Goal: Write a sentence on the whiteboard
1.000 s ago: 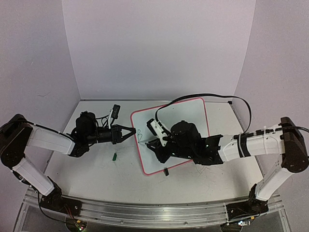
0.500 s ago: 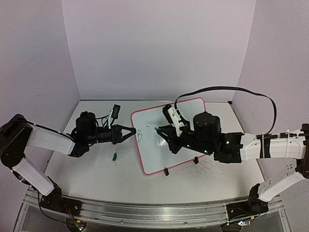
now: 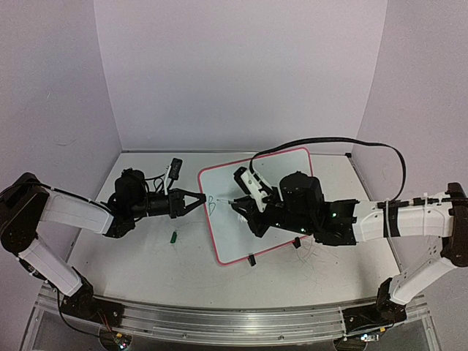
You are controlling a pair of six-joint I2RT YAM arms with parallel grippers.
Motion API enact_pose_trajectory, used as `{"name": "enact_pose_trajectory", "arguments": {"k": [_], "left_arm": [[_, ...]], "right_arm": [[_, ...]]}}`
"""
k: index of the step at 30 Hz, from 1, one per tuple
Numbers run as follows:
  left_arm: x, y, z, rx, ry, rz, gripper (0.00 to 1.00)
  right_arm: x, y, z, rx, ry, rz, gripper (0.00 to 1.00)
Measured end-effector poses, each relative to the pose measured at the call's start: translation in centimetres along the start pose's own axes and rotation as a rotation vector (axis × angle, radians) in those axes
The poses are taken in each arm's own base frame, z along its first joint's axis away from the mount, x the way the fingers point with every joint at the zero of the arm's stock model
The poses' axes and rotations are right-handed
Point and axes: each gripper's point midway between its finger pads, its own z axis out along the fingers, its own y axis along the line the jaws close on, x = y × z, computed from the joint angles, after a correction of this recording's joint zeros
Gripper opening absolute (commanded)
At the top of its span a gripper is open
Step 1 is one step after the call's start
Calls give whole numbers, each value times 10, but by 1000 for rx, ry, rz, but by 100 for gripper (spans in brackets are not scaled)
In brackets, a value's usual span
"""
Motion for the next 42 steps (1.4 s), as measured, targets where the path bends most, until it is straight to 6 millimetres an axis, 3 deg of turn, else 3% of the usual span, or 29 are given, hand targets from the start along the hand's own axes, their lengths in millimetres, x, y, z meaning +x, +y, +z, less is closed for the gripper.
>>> {"name": "enact_pose_trajectory", "arguments": {"k": [15, 42], "left_arm": [[0, -1, -1, -4, 4, 0, 0], [0, -1, 0, -5, 10, 1, 0]], "right_arm": [[10, 7, 8, -30, 26, 0, 0], [15, -4, 15, 41, 36, -2, 0]]}}
